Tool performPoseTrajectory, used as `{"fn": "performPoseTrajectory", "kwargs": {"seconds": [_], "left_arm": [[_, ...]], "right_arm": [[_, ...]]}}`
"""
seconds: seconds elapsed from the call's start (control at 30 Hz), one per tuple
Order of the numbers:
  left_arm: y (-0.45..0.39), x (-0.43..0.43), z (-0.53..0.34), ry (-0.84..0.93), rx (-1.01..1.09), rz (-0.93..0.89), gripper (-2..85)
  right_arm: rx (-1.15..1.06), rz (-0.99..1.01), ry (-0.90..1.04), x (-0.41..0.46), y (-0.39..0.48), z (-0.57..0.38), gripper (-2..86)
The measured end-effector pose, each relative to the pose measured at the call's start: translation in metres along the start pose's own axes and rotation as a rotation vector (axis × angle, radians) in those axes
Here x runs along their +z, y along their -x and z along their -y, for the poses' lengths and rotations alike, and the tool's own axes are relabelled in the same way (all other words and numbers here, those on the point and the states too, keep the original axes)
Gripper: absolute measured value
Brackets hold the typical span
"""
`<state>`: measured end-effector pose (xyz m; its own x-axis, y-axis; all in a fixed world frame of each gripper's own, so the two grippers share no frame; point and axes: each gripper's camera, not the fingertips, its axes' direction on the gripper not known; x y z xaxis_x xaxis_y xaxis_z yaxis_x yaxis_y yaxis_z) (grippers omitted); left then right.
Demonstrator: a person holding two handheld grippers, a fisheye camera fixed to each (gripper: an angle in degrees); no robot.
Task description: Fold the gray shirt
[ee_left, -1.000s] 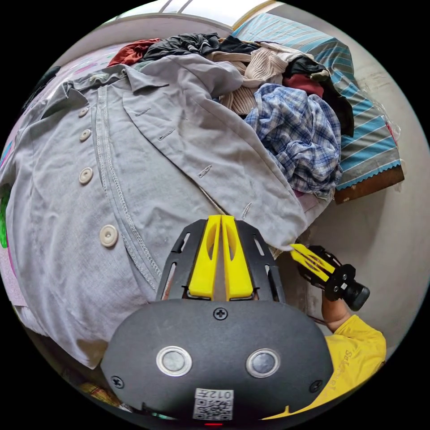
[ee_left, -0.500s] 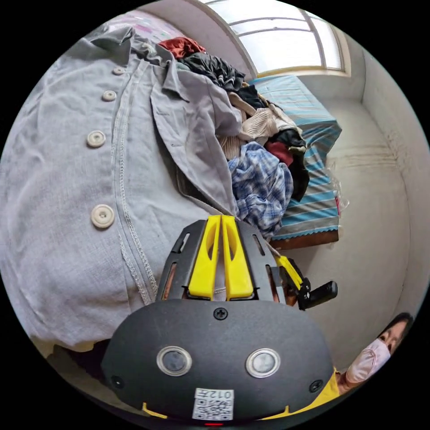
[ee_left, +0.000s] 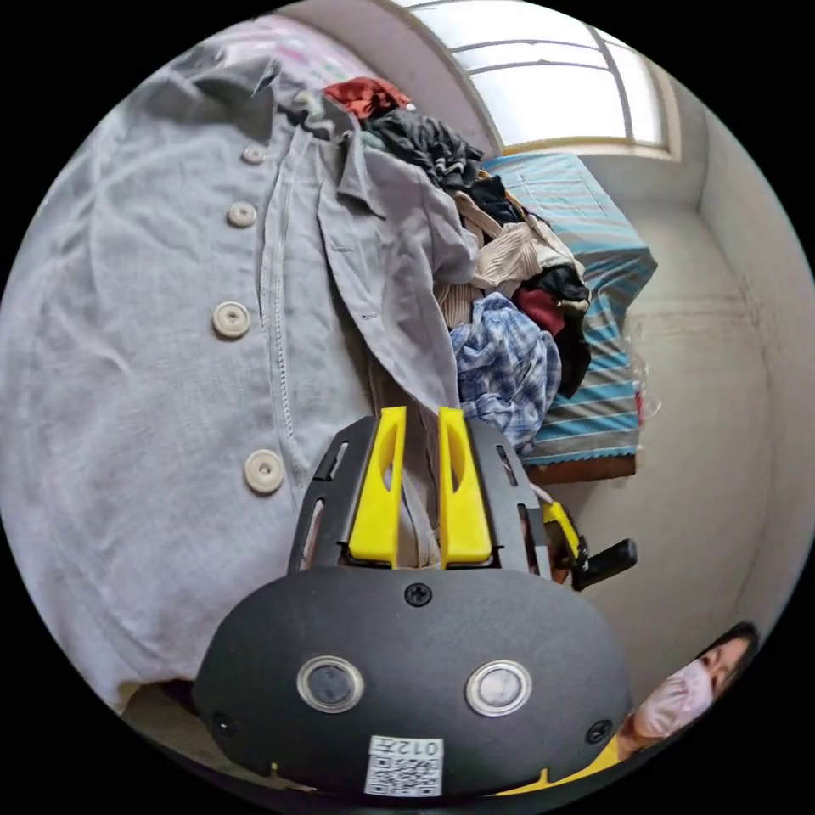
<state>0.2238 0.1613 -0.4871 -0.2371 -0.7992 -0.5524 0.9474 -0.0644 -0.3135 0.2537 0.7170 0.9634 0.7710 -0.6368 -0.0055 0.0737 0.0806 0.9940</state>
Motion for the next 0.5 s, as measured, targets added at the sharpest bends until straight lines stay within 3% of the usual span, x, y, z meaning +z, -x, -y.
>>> {"fn": "performPoseTrajectory", "kwargs": {"seconds": [0.23,0.5], "left_arm": [[0.022,0.013,0.038,-0.107,-0.147,-0.083,7.0],[0.029,0.002,0.11,-0.208,-0.202,0.09,4.8]], "right_arm": [[0.051,0.056,-0.054,-0.017,-0.023,0.004,0.2],[0.056,0.153,-0.058,-0.016,-0.037,0.002,0.2]]}}
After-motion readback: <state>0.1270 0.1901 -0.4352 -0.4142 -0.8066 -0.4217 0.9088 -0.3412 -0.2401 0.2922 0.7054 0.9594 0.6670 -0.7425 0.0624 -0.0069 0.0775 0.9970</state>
